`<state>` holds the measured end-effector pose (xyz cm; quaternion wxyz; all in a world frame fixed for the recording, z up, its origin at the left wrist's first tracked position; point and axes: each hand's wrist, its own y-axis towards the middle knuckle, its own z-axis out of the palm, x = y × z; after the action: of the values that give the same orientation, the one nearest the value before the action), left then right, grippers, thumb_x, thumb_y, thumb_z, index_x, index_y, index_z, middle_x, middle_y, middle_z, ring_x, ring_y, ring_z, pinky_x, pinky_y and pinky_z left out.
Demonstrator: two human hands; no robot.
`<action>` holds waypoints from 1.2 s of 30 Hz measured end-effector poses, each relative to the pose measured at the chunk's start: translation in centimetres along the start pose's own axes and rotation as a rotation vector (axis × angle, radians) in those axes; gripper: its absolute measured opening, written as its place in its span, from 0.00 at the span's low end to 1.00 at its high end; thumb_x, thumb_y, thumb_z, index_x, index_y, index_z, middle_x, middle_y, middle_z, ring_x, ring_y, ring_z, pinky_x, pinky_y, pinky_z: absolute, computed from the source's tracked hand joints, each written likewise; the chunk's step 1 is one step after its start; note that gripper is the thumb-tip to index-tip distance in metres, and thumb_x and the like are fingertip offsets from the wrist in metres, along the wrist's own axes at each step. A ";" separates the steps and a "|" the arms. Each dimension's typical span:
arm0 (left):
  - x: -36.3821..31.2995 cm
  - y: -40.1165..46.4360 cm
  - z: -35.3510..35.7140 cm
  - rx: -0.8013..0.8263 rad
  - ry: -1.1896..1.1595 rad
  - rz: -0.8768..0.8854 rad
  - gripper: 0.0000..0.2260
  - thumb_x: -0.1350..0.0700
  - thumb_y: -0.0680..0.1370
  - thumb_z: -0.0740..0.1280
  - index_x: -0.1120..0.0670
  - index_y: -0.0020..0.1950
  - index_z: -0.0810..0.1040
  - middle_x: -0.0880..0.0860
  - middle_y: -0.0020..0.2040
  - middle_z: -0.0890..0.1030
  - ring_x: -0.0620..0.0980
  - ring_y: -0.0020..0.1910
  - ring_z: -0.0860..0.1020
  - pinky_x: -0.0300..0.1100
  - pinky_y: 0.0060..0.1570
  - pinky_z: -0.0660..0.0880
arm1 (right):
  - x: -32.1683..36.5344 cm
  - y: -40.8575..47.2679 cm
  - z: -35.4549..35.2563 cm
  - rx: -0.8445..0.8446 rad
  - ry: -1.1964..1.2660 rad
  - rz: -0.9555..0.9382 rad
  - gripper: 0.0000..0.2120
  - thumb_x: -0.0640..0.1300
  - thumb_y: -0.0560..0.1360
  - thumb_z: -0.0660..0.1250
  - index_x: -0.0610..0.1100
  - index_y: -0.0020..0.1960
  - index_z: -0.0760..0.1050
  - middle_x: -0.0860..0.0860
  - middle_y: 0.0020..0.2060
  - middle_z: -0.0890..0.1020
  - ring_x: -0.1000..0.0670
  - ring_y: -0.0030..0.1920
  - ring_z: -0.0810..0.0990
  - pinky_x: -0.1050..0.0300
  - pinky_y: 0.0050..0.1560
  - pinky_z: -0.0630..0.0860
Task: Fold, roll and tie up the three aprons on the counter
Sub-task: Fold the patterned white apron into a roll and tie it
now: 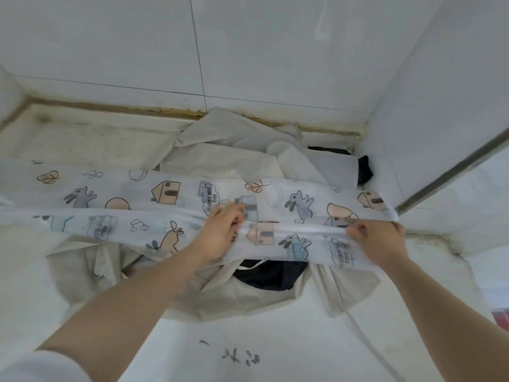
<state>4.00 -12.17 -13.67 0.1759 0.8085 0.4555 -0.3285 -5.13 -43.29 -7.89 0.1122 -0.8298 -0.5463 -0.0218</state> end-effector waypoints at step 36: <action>-4.4 0.1 -9.8 0.829 0.454 -0.175 0.14 0.55 0.83 0.51 0.61 0.56 0.73 0.58 0.56 0.75 0.55 0.54 0.73 0.41 0.48 0.64 | 14.7 -0.5 -4.5 0.691 0.016 -0.237 0.15 0.43 0.80 0.58 0.41 0.65 0.72 0.48 0.61 0.75 0.46 0.61 0.73 0.56 0.60 0.67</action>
<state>6.10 -9.25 -3.56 -0.2934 0.8204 0.3795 -0.3111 0.71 -30.80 -1.06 0.3870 -0.6736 -0.6128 0.1448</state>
